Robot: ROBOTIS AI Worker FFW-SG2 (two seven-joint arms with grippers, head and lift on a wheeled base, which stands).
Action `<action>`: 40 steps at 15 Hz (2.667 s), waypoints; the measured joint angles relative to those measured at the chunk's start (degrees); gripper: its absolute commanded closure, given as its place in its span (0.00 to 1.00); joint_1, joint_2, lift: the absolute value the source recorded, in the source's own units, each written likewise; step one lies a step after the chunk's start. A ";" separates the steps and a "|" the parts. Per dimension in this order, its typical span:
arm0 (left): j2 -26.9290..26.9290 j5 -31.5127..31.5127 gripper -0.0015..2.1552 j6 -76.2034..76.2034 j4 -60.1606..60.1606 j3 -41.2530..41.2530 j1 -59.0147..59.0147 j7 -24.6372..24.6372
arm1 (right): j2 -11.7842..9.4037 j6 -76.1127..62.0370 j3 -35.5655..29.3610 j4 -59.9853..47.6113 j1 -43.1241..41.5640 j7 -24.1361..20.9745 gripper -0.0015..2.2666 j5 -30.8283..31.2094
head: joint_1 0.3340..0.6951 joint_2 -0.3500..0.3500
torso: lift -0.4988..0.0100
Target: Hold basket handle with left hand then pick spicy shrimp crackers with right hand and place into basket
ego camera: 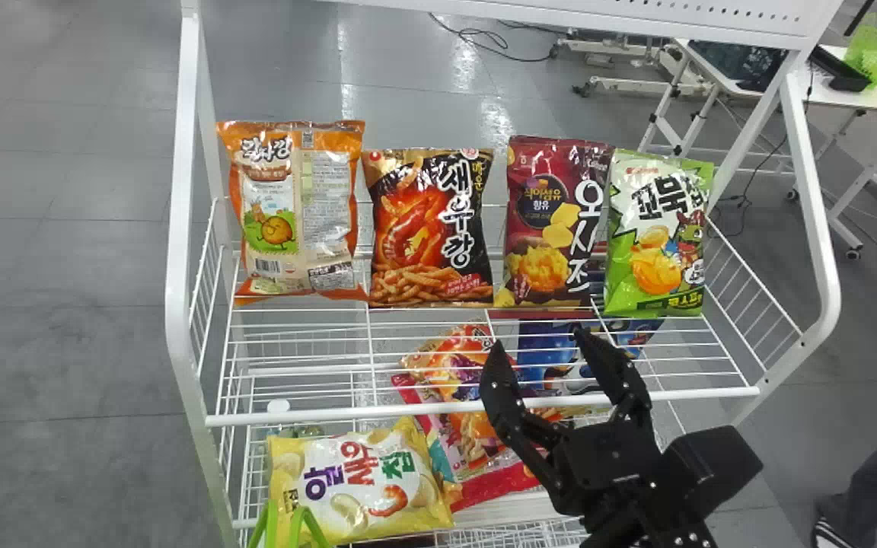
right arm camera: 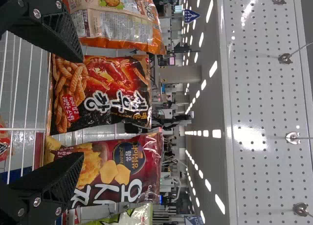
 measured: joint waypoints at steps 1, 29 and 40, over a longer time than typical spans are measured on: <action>0.03 -0.02 0.88 0.00 0.00 -0.09 -0.01 0.00 | 0.08 0.00 0.02 0.19 -0.15 0.02 0.06 0.00 | 1.00 0.18 | 0.91; 1.87 -0.62 0.88 0.00 0.09 -0.89 0.57 0.35 | 3.93 19.20 8.39 22.52 -33.54 -2.37 0.06 5.67 | 1.00 0.39 | 0.91; 2.27 -1.01 0.88 0.00 2.87 -1.36 -1.63 0.26 | 4.26 17.95 8.23 30.31 -39.82 -2.40 0.07 4.86 | 1.00 0.39 | 0.91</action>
